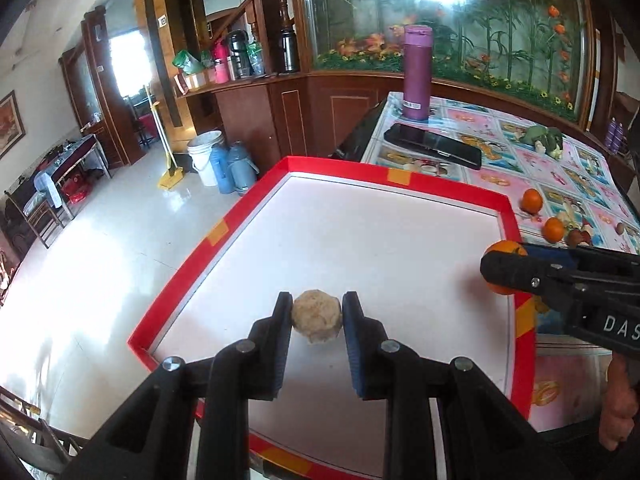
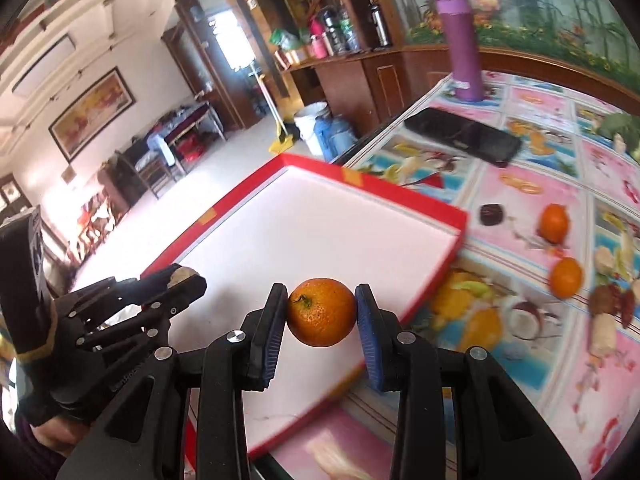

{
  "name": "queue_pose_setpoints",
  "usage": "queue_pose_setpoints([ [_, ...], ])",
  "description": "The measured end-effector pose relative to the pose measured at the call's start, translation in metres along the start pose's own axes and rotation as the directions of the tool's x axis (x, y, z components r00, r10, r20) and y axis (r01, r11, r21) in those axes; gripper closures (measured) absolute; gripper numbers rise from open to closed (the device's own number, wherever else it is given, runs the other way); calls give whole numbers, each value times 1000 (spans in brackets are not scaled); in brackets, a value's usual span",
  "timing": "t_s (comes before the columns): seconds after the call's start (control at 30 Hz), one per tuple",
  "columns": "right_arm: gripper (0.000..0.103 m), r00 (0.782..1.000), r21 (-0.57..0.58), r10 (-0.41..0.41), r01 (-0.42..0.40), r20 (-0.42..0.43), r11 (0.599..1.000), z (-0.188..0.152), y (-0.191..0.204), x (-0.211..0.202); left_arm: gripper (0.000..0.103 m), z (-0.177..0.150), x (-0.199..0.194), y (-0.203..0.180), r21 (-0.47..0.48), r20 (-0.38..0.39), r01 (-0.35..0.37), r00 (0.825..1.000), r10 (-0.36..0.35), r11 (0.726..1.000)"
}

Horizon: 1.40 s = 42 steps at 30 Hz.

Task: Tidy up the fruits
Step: 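Carry the pastry and orange over the white tray and open both tools, then grasp a white bread cube with the right tool while the left tool grasps an orange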

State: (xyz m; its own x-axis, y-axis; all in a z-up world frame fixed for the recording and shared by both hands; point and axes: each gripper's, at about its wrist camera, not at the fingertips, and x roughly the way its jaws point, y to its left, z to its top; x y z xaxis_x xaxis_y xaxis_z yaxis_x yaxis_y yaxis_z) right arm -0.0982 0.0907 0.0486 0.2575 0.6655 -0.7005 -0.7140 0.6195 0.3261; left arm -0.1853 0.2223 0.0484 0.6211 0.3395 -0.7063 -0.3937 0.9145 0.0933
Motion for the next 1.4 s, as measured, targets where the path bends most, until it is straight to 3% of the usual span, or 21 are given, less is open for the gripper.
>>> queue_pose_setpoints([
  [0.3, 70, 994, -18, -52, 50, -93, 999, -6, 12, 29, 75, -8, 16, 16, -4, -18, -40, 999, 40, 999],
  [0.57, 69, 993, -26, -61, 59, -98, 998, -7, 17, 27, 75, -12, 26, 18, -3, -48, -69, 996, 69, 998],
  [0.67, 62, 994, -18, -43, 41, -100, 999, -7, 16, 24, 73, -15, 28, 18, 3, -68, -81, 994, 81, 997],
  [0.8, 59, 999, -6, 0, 0, -43, 1000, -7, 10, 2, 42, -12, 22, 19, 3, -63, -108, 992, 108, 994],
  [0.97, 59, 998, 49, 2, -5, 64, 999, -11, -25, -41, 28, -2, 1, 15, -12, -7, -100, 995, 99, 995],
  [1.1, 59, 991, 136, -77, 61, 112, 989, -25, -75, -76, 24, 6, -9, -2, 5, 10, -43, 999, 43, 999],
  [1.4, 58, 956, 292, -279, 244, 86, 925, -68, -168, -132, 22, 21, -22, -82, 147, 22, 103, 994, -107, 984],
])
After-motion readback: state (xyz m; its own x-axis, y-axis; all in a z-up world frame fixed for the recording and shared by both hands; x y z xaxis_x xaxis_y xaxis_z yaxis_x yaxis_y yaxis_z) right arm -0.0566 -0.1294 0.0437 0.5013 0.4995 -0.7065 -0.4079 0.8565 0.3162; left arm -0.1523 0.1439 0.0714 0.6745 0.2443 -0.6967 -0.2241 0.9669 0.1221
